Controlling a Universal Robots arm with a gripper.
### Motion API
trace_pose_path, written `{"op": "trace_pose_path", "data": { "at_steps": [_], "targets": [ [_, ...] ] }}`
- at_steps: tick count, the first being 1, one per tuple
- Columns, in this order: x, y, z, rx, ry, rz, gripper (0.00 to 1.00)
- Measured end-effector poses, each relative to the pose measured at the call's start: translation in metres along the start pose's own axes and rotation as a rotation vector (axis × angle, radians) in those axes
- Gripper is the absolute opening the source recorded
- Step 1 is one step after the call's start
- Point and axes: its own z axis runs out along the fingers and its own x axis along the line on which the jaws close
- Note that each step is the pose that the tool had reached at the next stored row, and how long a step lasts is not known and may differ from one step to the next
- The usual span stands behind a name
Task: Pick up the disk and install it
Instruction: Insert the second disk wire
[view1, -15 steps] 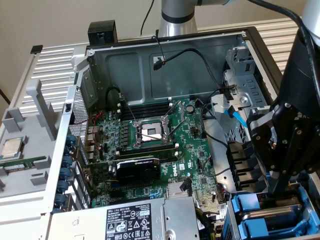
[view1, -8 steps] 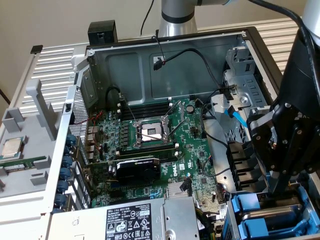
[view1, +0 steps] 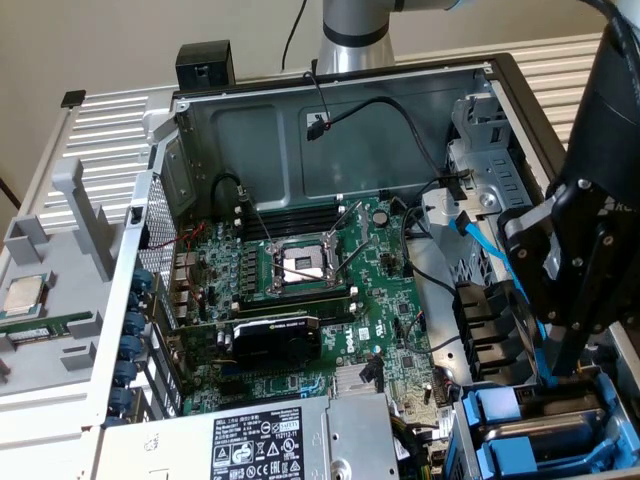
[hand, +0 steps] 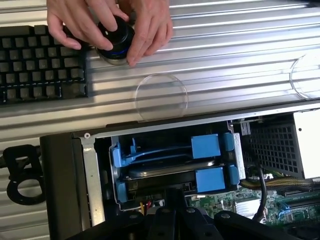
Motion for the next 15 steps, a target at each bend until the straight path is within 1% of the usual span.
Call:
{"op": "trace_pose_path", "data": {
  "at_steps": [8, 15],
  "targets": [
    [-0.002, 0.0004, -0.0213, -0.0063, 0.0009, 0.001, 0.11],
    [-0.002, 0.0004, -0.0223, -0.0066, 0.0010, 0.001, 0.11]
  ]
}}
